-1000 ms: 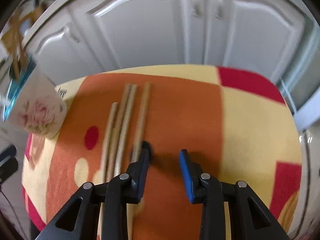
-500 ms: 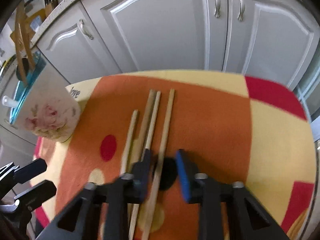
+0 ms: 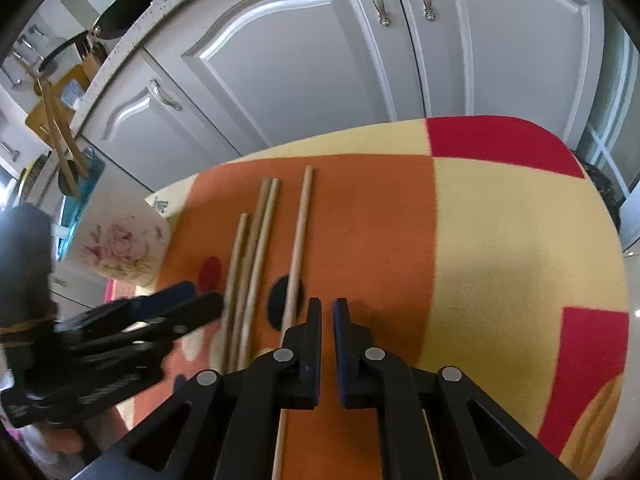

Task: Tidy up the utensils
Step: 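Close the right tool on one chopstick while the left tool grasps another chopstick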

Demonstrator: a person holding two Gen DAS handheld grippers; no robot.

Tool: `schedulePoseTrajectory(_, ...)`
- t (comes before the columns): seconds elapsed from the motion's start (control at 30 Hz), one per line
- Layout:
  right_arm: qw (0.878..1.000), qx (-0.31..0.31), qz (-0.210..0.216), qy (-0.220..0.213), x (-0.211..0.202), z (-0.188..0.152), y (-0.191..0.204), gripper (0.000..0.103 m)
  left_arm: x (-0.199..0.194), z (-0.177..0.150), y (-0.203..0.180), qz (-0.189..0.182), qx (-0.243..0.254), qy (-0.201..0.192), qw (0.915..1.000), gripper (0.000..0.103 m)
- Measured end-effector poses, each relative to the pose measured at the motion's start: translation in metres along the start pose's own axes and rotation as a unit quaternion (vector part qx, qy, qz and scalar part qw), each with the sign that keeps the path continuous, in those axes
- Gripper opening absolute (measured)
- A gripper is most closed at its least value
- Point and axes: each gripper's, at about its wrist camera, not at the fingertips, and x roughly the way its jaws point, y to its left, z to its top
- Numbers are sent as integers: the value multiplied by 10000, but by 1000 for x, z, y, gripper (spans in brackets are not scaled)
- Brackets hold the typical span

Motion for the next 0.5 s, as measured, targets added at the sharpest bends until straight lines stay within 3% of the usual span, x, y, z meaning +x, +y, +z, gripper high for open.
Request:
schedulePoseTrajectory(0.13,9998,1,179,64,9,5,7,5,3,3,-2,75,86,-42,9999,26)
schedulePoseTrajectory(0.2,9998,-77,167,89,14,9,12,5,2,3,0,-52,90,-25,9999,11)
schedulePoseTrajectory(0.3,9996,-175,183,121,21,15,22,7,-3,-4,0,58,249,-36,9997,5)
schedulePoseTrajectory(0.33,9995,-229,147,184,26,18,25,9,-5,-7,2,63,264,-11,9996,4)
schedulePoseTrajectory(0.4,9988,-356,-13,334,36,20,30,23,-5,-14,9,13,239,108,9997,3)
schedulePoseTrajectory(0.47,9980,-545,-172,259,40,21,35,21,-8,-20,15,-15,204,104,9997,3)
schedulePoseTrajectory(0.5,9974,-604,-290,274,41,21,37,9,-10,-22,17,-18,191,111,9998,3)
